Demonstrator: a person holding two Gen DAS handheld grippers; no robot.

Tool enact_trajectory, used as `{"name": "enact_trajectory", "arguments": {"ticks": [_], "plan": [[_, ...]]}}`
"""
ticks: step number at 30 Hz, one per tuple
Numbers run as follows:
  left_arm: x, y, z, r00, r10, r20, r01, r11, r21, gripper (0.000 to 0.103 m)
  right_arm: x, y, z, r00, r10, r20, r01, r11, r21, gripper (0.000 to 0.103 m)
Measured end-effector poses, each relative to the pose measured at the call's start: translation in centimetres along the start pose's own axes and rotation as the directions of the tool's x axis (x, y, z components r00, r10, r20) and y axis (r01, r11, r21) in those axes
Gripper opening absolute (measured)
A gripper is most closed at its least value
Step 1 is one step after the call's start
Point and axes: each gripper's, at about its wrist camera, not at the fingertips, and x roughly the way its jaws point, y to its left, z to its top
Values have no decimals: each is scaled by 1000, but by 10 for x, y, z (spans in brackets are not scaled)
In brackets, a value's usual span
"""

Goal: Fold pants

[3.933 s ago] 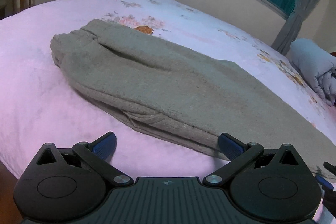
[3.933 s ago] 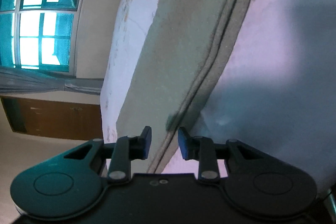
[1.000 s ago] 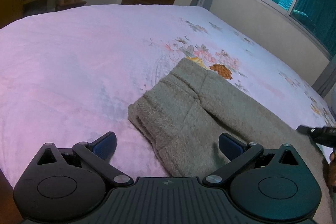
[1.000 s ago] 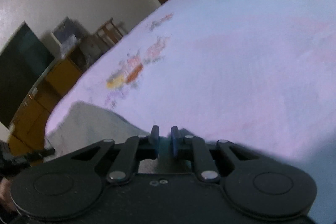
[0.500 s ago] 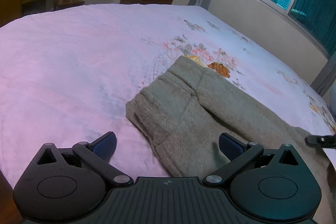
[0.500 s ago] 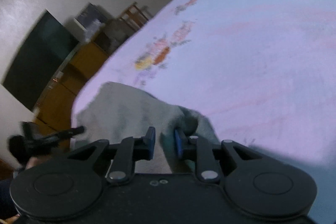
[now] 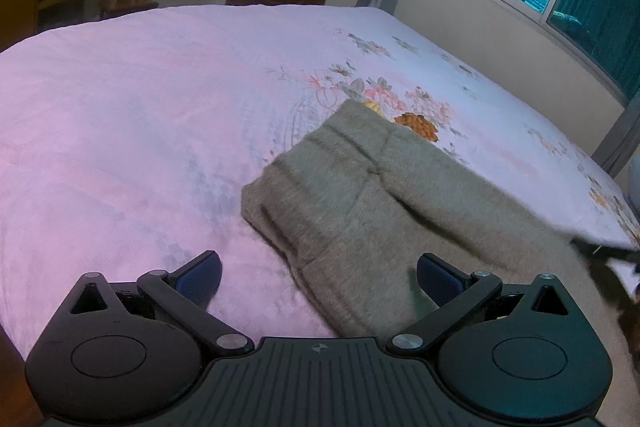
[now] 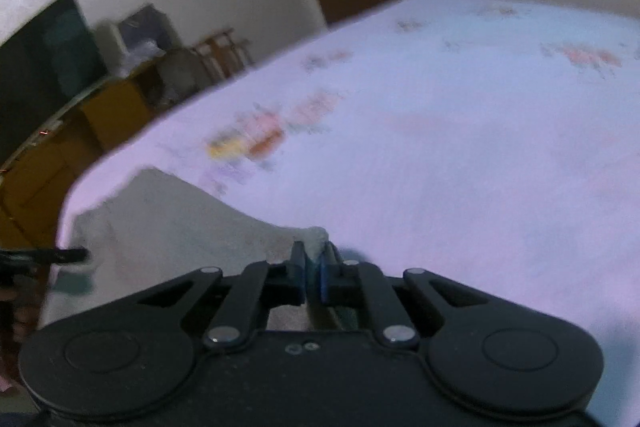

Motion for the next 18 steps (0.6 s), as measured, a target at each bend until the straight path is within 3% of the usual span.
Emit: {"name": "enact_trajectory", "arguments": {"ticks": [4, 6, 8, 10, 12, 15, 17, 18], "plan": [[-5, 1, 5, 1000, 4, 5, -4, 1000, -4, 103, 9, -11, -5, 1000, -14, -4, 14, 996, 93, 1], [-14, 1, 9, 999, 23, 29, -23, 1000, -8, 103, -4, -12, -2, 998, -47, 32, 43, 992, 118, 13], [-31, -2, 14, 996, 1, 94, 0, 1000, -6, 103, -30, -13, -2, 991, -92, 98, 73, 981, 182, 9], [-45, -17, 19, 988, -39, 151, 33, 999, 41, 103, -57, -4, -4, 983, -68, 171, 32, 978, 204, 10], [-50, -34, 22, 977, -107, 186, 89, 991, 99, 103, -68, 11, -8, 982, -10, 187, -31, 975, 218, 12], [-32, -58, 18, 965, -212, 154, 187, 969, 161, 103, -60, 33, -17, 984, 77, 159, -116, 960, 254, 17], [-5, -61, 11, 983, -170, 64, 157, 972, 175, 103, -31, 39, -26, 999, 8, 46, -20, 963, 270, 20], [10, -59, 5, 992, -123, 20, 117, 973, 200, 103, -15, 34, -33, 997, -65, -34, 72, 958, 277, 5]]}}
